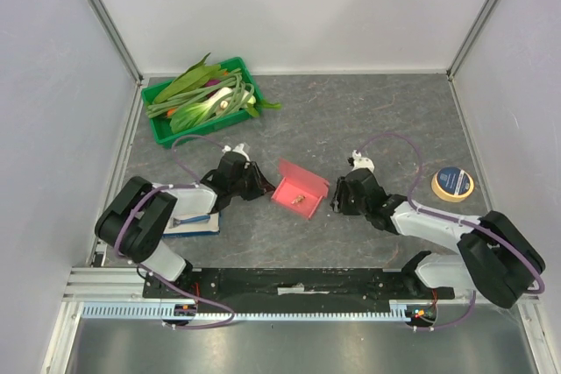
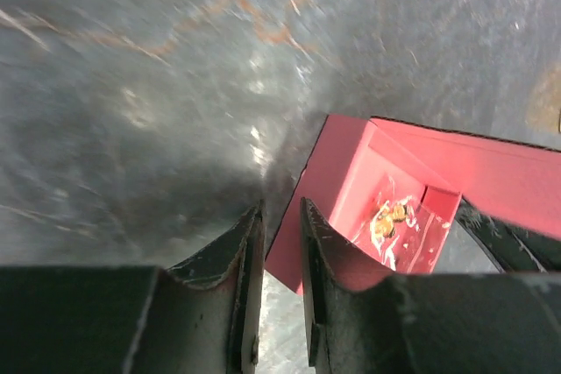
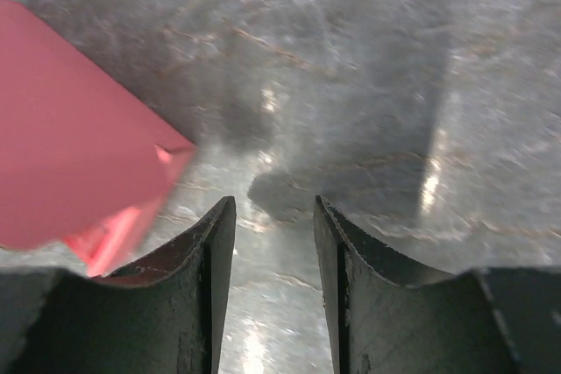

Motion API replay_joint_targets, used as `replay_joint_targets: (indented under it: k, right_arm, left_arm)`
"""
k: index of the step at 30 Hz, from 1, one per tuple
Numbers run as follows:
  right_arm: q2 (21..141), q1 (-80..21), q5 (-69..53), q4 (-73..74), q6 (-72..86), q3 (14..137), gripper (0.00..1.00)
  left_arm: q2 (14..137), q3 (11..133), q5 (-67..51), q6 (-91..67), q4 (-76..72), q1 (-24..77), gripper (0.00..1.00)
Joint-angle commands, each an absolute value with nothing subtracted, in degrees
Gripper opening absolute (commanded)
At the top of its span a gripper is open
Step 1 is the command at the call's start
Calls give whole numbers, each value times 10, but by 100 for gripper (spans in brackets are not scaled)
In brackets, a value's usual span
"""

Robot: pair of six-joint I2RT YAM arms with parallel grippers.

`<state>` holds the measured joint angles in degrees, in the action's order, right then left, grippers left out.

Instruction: Fold the paper box

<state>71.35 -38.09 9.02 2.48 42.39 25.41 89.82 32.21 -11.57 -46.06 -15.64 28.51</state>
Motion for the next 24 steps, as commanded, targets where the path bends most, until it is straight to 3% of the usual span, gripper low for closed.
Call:
replay_joint_targets:
  k: [1, 5, 11, 15, 19, 24]
  right_arm:
    - [766, -376, 13, -34, 450, 227, 48]
    - [790, -367, 1, -55, 460, 236, 44]
    - [760, -297, 8, -13, 414, 244, 47]
    - [746, -249, 4, 49, 347, 256, 49]
    - [696, -250, -67, 55, 317, 241, 50]
    - [607, -304, -30, 69, 342, 248, 43]
  left_arm:
    - [881, 287, -73, -526, -186, 340, 29]
    - [858, 267, -59, -560, -199, 385, 29]
    - [797, 209, -34, -595, -198, 431, 29]
    - [707, 167, -2, -598, -152, 427, 37]
    - [597, 170, 43, -565, -62, 425, 41]
    - [502, 178, 53, -541, -6, 424, 42]
